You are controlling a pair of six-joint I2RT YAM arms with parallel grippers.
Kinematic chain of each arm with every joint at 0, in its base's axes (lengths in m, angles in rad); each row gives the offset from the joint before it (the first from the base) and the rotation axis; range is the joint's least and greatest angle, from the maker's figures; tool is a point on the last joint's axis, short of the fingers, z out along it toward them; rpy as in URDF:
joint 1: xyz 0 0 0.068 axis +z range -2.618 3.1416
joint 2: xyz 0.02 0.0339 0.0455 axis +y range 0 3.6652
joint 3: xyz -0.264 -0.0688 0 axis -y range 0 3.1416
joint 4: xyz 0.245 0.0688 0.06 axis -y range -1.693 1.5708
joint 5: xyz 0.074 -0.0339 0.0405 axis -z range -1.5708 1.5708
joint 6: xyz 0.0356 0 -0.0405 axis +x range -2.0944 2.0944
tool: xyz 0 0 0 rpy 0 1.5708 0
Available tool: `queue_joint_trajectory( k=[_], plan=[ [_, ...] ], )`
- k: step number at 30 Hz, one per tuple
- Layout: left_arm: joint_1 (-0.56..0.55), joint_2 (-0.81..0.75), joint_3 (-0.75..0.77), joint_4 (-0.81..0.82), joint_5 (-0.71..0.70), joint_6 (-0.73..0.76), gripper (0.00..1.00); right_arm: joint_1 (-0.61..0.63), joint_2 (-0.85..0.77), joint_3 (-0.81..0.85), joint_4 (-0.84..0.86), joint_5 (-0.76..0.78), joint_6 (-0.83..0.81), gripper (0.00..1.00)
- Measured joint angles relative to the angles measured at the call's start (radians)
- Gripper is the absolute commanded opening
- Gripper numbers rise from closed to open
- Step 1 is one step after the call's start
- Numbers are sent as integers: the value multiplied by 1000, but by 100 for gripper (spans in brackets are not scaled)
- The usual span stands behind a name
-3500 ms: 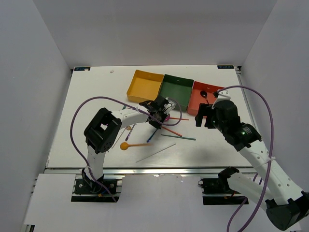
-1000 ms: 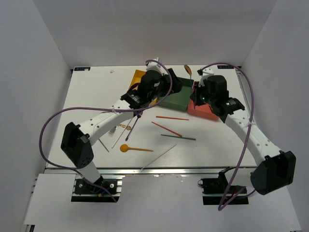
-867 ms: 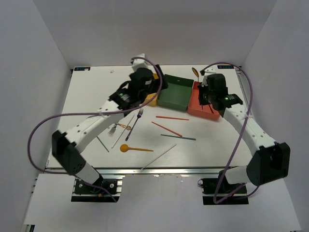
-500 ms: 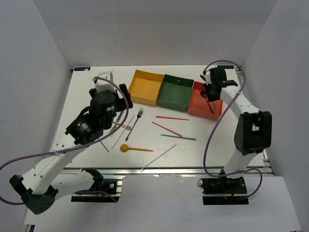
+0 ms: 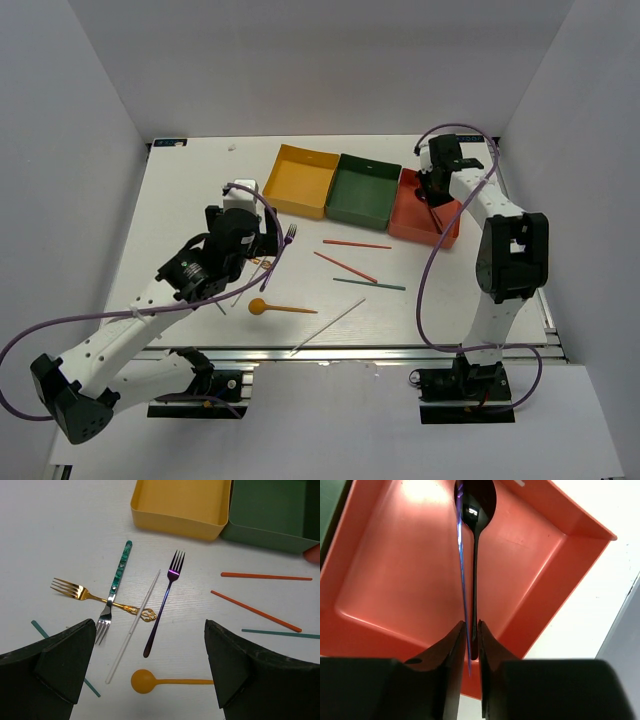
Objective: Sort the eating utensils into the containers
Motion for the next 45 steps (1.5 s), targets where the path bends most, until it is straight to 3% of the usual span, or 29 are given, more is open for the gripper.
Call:
queue_joint_trajectory(
  k=[2, 4, 8, 9, 10, 15, 21, 25, 30, 35, 37, 42, 45],
  plan=[
    [0, 4, 0, 0, 5, 0, 98, 0, -2, -8, 0, 9, -2, 35],
    [0, 11, 1, -1, 8, 0, 98, 0, -8, -17, -3, 20, 1, 60],
    [0, 32, 8, -3, 10, 0, 98, 0, -43, -29, -10, 27, 8, 63],
    [0, 40, 13, -4, 10, 0, 98, 0, -58, -29, -11, 26, 14, 69],
    [0, 51, 23, -6, 10, 0, 98, 0, -82, -29, -13, 20, 33, 89],
    [3, 153, 81, -12, 16, 6, 98, 27, -315, -62, 32, -15, 164, 89],
    [98, 318, 109, -24, 193, 13, 97, 66, -775, -370, 296, -306, 360, 89],
    [134, 369, 116, -64, 227, -51, 97, 84, -865, -509, 328, -404, 436, 89],
    [132, 340, 117, -177, 113, -270, 98, 200, -819, -587, 264, -367, 419, 89],
    [166, 225, 117, -301, -76, -417, 98, 480, -676, -552, 254, -373, 320, 89],
    [251, 185, 117, -318, -104, -421, 98, 603, -594, -525, 267, -349, 280, 89],
    [605, 148, 103, -296, -123, -388, 98, 855, -421, -480, 361, -321, 175, 83],
    [653, 64, 39, -263, -150, -361, 98, 949, -275, -369, 369, -319, 111, 77]
  ],
)
